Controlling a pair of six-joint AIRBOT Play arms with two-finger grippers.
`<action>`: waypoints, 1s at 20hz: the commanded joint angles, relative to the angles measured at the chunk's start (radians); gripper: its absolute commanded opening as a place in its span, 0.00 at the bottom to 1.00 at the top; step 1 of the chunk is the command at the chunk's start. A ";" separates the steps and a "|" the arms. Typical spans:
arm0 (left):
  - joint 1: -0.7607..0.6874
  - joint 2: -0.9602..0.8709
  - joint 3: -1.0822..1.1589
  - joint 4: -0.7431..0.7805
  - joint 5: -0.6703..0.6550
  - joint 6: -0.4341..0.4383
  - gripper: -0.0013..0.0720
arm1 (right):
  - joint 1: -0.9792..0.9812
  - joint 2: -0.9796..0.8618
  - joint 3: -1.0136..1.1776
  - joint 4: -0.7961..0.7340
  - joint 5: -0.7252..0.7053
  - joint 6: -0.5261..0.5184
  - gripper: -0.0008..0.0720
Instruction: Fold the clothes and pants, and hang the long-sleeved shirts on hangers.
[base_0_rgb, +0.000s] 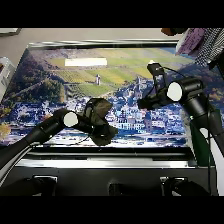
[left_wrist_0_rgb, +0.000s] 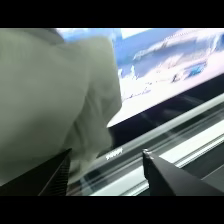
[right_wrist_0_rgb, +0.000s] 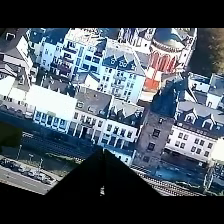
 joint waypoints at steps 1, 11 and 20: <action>0.085 0.066 0.037 0.004 -0.041 0.074 0.72 | 0.001 0.000 0.001 0.044 -0.003 0.046 0.05; 0.445 0.387 0.099 0.004 -0.029 0.251 0.51 | -0.037 0.007 0.038 0.217 -0.130 0.098 0.14; 0.460 0.351 0.075 0.021 -0.075 0.163 0.55 | -0.389 -0.041 -0.423 0.939 -0.106 -0.272 0.52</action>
